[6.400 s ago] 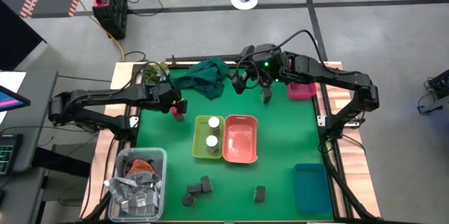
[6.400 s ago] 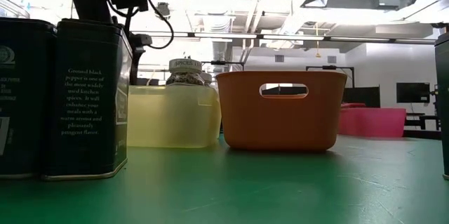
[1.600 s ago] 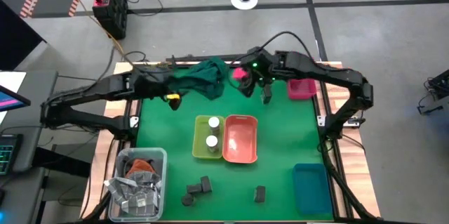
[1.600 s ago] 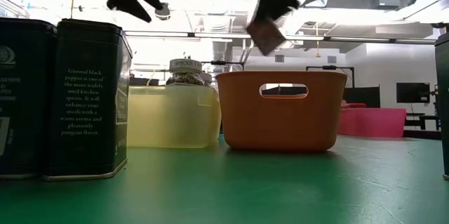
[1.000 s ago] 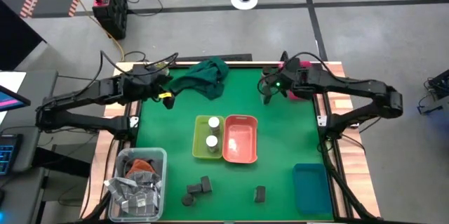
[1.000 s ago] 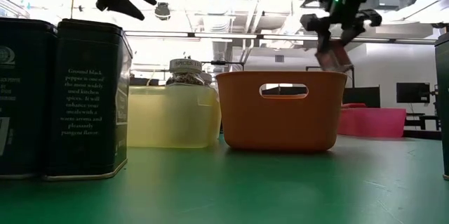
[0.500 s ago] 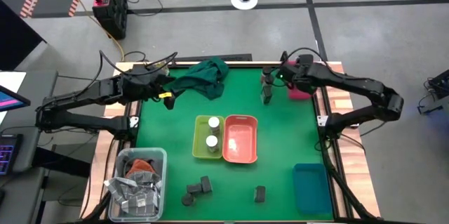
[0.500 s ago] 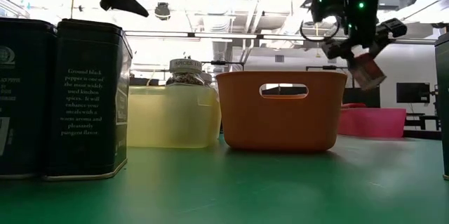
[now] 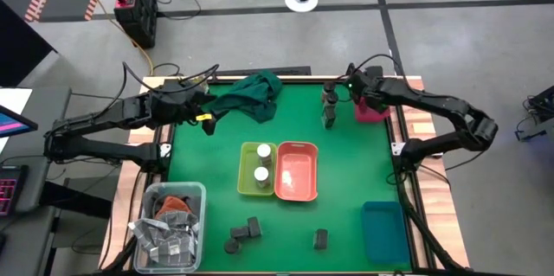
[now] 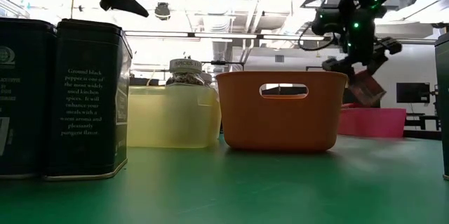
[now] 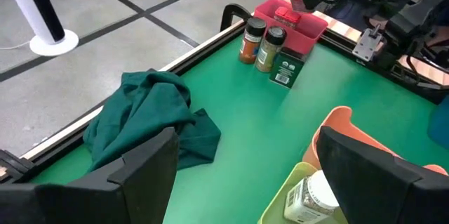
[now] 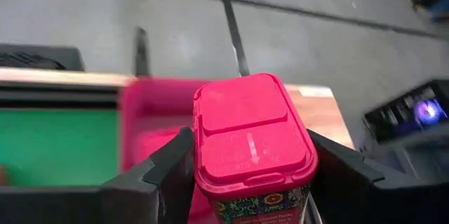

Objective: Sort spices by type
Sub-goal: Put the red seasoning can into the pink bin

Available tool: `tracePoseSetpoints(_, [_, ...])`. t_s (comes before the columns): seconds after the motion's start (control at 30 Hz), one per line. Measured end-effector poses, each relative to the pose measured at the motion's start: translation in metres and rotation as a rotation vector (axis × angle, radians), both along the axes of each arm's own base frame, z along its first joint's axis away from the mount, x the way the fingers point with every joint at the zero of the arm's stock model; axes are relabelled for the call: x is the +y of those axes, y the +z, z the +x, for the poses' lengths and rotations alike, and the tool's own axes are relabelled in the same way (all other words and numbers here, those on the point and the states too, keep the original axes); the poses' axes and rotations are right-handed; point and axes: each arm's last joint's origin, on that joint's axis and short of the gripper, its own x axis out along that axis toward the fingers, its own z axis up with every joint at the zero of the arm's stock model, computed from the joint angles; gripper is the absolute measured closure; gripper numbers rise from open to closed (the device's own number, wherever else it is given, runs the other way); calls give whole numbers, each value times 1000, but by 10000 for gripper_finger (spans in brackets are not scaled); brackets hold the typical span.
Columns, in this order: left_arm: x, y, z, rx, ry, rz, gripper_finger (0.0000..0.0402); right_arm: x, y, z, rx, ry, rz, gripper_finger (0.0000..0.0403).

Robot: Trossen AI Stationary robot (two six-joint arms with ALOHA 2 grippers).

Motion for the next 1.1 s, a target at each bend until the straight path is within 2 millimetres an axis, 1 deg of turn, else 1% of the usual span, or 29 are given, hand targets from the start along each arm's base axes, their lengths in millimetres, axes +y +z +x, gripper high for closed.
tracePoseSetpoints(0.17, [0, 0, 0, -5, -11, -14, 82, -8, -4, -9, -4, -29, 31, 148])
tracePoseSetpoints(0.47, [0, 0, 0, -6, -11, -19, 82, -9, -18, -6, -94, 38, 89, 148])
tracePoseSetpoints(0.67, [-1, -1, 0, 5, -11, -22, 82, -11, -24, -11, -154, 54, 182, 147])
tracePoseSetpoints(0.8, [-1, -1, 0, 8, -14, -16, 82, -14, -26, -15, -184, 60, 239, 147])
tracePoseSetpoints(1.0, [-1, -1, 0, 13, -17, -9, 82, -15, -26, -17, -185, 83, 275, 147])
tracePoseSetpoints(1.1, [-1, -1, 0, 14, -17, -10, 82, -14, -26, -16, -186, 106, 289, 136])
